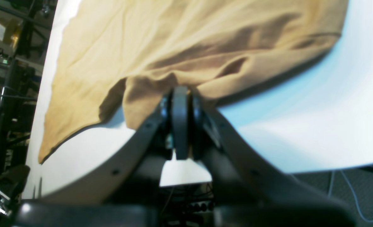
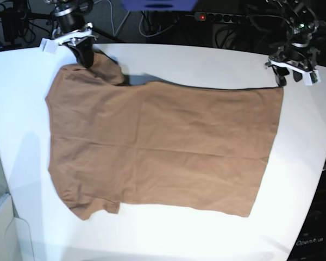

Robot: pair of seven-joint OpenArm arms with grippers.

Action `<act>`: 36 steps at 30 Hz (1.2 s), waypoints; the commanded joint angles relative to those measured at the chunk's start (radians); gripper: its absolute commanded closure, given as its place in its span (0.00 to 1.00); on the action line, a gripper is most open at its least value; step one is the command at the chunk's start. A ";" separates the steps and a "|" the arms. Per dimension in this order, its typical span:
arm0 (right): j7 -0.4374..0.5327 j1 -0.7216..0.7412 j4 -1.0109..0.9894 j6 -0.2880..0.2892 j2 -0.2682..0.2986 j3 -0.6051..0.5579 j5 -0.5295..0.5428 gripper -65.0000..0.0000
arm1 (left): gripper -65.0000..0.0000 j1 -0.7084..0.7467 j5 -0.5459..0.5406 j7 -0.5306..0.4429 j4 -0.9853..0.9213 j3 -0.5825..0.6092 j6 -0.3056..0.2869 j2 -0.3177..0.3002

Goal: Fold the T-shirt properly
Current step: 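Lower the left gripper onto the opposite shoulder corner and grasp it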

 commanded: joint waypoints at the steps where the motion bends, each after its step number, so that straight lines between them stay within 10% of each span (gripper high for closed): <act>1: 0.018 -0.008 0.012 0.016 0.008 0.004 0.001 0.99 | 0.48 -0.006 0.000 -0.018 0.004 -0.001 -0.007 -0.008; 15: 0.018 -0.008 0.012 0.016 0.008 0.004 0.001 0.99 | 0.48 -0.088 0.088 -0.016 -0.126 0.002 -0.012 -0.013; 36: 0.018 -0.006 0.012 0.016 0.009 0.004 0.000 0.99 | 0.76 -0.111 0.082 -0.015 -0.119 0.048 -0.012 -0.014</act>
